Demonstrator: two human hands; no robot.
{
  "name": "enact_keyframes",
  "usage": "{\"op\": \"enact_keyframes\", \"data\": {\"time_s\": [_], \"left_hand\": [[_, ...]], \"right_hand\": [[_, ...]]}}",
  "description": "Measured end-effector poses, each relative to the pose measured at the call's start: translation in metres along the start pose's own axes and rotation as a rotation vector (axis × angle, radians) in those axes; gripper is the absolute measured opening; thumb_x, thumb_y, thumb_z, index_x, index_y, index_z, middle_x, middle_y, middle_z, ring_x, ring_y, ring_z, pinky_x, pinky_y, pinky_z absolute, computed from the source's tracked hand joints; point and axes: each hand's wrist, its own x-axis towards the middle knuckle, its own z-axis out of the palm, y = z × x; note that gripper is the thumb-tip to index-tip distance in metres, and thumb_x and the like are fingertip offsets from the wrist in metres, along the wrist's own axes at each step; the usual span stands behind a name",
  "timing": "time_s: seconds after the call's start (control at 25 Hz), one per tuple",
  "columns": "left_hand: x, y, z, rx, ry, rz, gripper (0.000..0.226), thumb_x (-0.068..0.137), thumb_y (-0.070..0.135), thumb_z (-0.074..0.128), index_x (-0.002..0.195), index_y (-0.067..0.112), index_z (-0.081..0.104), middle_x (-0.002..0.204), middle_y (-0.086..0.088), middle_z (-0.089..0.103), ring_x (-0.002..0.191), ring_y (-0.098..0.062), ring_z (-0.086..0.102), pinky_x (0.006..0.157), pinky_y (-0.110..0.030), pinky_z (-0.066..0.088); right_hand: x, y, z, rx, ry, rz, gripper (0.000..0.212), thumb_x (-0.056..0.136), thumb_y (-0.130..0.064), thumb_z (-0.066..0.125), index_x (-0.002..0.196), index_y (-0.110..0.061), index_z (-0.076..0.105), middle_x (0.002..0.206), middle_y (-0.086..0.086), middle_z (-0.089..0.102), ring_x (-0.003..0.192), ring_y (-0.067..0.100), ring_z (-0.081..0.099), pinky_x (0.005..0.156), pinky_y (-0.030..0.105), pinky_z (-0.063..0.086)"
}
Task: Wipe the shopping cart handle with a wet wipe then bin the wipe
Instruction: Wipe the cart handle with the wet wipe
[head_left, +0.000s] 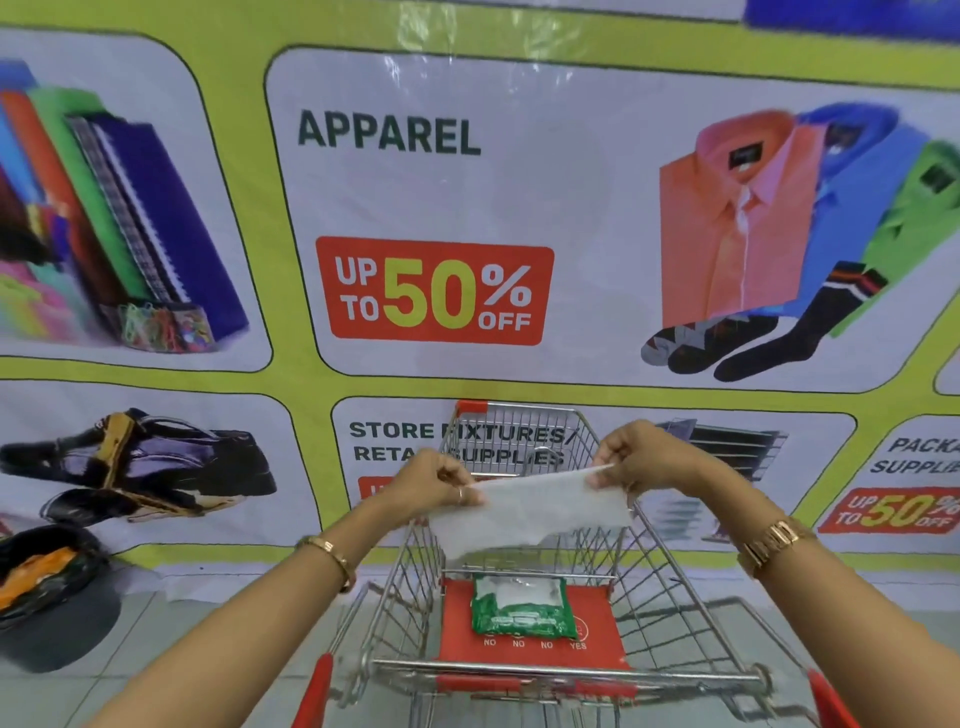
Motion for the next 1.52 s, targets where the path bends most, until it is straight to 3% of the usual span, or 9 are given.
{"op": "enact_keyframes", "data": {"time_s": [0.12, 0.24, 0.4, 0.68, 0.92, 1.16, 1.32, 1.4, 1.52], "left_hand": [[-0.007, 0.020, -0.021, 0.018, 0.128, 0.042, 0.009, 0.076, 0.009, 0.072, 0.072, 0.017, 0.069, 0.071, -0.001, 0.065, 0.068, -0.013, 0.059, 0.059, -0.018, 0.051], [-0.016, 0.039, -0.038, 0.057, 0.200, 0.074, 0.008, 0.075, 0.002, 0.070, 0.083, 0.005, 0.073, 0.071, -0.010, 0.068, 0.064, -0.019, 0.057, 0.058, -0.025, 0.051], [-0.035, 0.056, -0.047, 0.020, 0.275, 0.108, 0.014, 0.073, -0.006, 0.070, 0.086, -0.007, 0.071, 0.073, -0.011, 0.068, 0.063, -0.024, 0.061, 0.051, -0.016, 0.055], [-0.093, 0.075, -0.036, 0.004, 0.296, 0.099, 0.017, 0.076, -0.006, 0.066, 0.093, -0.008, 0.069, 0.074, -0.008, 0.067, 0.059, -0.011, 0.066, 0.054, -0.014, 0.056], [-0.166, 0.064, -0.008, -0.039, 0.218, -0.017, 0.015, 0.072, -0.007, 0.069, 0.071, 0.007, 0.069, 0.049, 0.005, 0.070, 0.050, -0.006, 0.067, 0.052, -0.015, 0.056], [-0.207, 0.035, 0.015, -0.167, 0.157, -0.215, 0.020, 0.071, -0.008, 0.070, 0.063, 0.010, 0.072, 0.054, 0.001, 0.072, 0.052, -0.010, 0.068, 0.052, -0.019, 0.058], [-0.205, 0.019, 0.029, 0.008, 0.102, -0.294, 0.025, 0.072, -0.004, 0.070, 0.059, 0.017, 0.073, 0.051, 0.005, 0.071, 0.056, -0.016, 0.062, 0.047, -0.019, 0.053], [-0.199, 0.013, 0.040, 0.179, 0.133, -0.268, 0.032, 0.071, -0.005, 0.068, 0.054, 0.022, 0.070, 0.045, 0.011, 0.066, 0.056, -0.011, 0.057, 0.050, -0.019, 0.046], [-0.191, 0.008, 0.052, 0.284, 0.163, -0.236, 0.021, 0.072, -0.003, 0.067, 0.064, 0.015, 0.073, 0.057, 0.012, 0.063, 0.059, -0.005, 0.054, 0.054, -0.015, 0.041]], "right_hand": [[-0.012, -0.008, -0.013, 0.157, 0.118, -0.070, 0.013, 0.073, -0.003, 0.073, 0.070, -0.009, 0.062, 0.062, 0.007, 0.061, 0.055, 0.016, 0.057, 0.047, 0.019, 0.051], [-0.021, -0.013, -0.020, 0.250, 0.227, -0.127, 0.007, 0.074, 0.000, 0.071, 0.076, -0.006, 0.068, 0.073, 0.014, 0.066, 0.067, 0.023, 0.062, 0.059, 0.026, 0.056], [-0.035, -0.010, -0.021, 0.330, 0.319, -0.150, 0.008, 0.077, -0.003, 0.069, 0.084, 0.000, 0.070, 0.082, 0.019, 0.068, 0.072, 0.029, 0.064, 0.060, 0.026, 0.059], [-0.077, 0.001, -0.010, 0.564, 0.225, -0.081, 0.009, 0.084, -0.007, 0.061, 0.077, -0.006, 0.066, 0.067, 0.010, 0.059, 0.060, 0.020, 0.056, 0.054, 0.023, 0.058], [-0.129, 0.020, 0.018, 0.515, 0.009, -0.037, 0.016, 0.078, 0.003, 0.064, 0.067, -0.008, 0.068, 0.054, 0.003, 0.069, 0.047, 0.011, 0.064, 0.047, 0.021, 0.056], [-0.167, 0.041, 0.054, 0.564, -0.144, 0.101, 0.017, 0.072, 0.011, 0.067, 0.071, -0.005, 0.059, 0.047, 0.005, 0.065, 0.038, 0.012, 0.062, 0.037, 0.019, 0.051], [-0.169, 0.047, 0.083, 0.297, -0.081, 0.123, 0.013, 0.072, 0.000, 0.071, 0.067, -0.010, 0.065, 0.043, -0.005, 0.060, 0.035, 0.000, 0.051, 0.036, 0.015, 0.038], [-0.165, 0.050, 0.096, 0.108, 0.011, 0.081, 0.016, 0.071, -0.007, 0.074, 0.061, -0.017, 0.067, 0.051, -0.010, 0.062, 0.050, -0.002, 0.055, 0.054, 0.017, 0.042], [-0.161, 0.054, 0.108, -0.074, 0.125, 0.060, 0.010, 0.071, -0.016, 0.073, 0.062, -0.017, 0.070, 0.061, -0.013, 0.062, 0.065, 0.002, 0.055, 0.057, 0.019, 0.039]]}}
